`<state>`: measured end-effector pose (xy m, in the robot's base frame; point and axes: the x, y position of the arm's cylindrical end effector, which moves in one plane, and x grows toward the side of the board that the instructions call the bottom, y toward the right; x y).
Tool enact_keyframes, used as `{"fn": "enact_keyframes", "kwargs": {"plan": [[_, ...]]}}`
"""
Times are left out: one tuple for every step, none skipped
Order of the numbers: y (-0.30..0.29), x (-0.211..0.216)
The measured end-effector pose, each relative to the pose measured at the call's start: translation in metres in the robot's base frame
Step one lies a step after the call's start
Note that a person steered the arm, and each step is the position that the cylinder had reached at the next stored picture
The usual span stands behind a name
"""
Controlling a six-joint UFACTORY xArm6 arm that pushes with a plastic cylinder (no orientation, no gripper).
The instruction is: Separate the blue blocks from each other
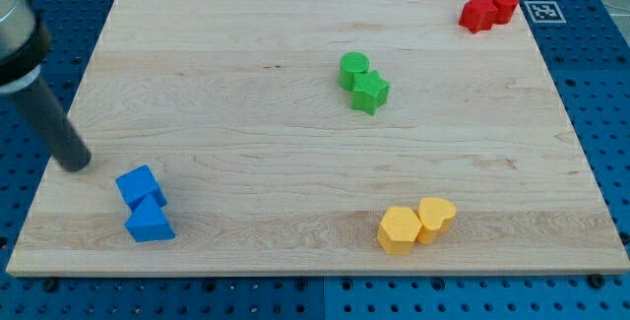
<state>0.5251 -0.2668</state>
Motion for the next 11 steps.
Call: {"fn": "enact_keyframes", "kwargs": {"plan": [[0.007,0.050],[0.041,0.085],[0.096,0.082],[0.158,0.079],[0.188,0.087],[0.178,0.093],[0.122,0.093],[0.054,0.092],[0.005,0.074],[0.001,0.037],[0.036,0.029]]}}
